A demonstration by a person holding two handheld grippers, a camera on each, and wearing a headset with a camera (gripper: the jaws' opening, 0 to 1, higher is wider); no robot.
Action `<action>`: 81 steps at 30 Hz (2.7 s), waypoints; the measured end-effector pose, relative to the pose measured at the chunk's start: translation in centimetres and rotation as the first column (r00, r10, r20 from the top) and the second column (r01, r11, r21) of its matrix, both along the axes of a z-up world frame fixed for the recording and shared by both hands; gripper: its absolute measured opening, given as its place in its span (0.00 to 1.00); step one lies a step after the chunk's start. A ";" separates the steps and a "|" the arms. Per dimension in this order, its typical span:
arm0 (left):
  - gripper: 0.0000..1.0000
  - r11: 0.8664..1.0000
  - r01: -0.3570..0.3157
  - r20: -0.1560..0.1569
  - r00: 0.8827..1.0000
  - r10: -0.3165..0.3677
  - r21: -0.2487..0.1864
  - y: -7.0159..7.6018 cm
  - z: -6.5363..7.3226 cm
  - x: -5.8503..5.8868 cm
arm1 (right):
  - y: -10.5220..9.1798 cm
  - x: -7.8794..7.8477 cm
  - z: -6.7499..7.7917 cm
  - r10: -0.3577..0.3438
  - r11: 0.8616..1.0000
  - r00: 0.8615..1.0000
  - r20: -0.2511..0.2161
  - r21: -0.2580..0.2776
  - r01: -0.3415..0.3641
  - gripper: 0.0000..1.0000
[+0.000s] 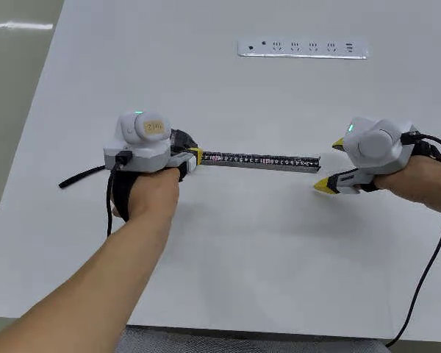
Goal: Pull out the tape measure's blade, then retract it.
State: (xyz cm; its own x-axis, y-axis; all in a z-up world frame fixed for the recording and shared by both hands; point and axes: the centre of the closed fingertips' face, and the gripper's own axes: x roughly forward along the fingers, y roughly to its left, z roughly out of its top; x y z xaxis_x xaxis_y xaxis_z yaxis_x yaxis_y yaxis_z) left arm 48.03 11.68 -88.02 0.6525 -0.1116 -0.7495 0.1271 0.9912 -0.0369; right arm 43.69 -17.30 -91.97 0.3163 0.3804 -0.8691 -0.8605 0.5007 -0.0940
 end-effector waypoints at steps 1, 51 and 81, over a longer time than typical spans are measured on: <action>0.74 1.000 0.000 -0.001 1.000 0.000 0.001 0.0 0.0 0.0 | 0.0 0.0 0.0 0.005 1.000 1.000 -0.002 0.000 -0.005 0.53; 0.64 0.999 -0.022 -0.018 1.000 0.021 -0.047 -0.8 -1.6 1.9 | 1.0 0.5 -1.4 0.290 0.954 0.950 -0.112 -0.045 -0.297 0.19; 0.59 0.999 0.008 -0.016 1.000 -0.009 -0.040 -1.0 -1.5 1.9 | 1.3 0.4 -1.3 0.346 0.936 0.932 -0.105 -0.039 -0.351 0.14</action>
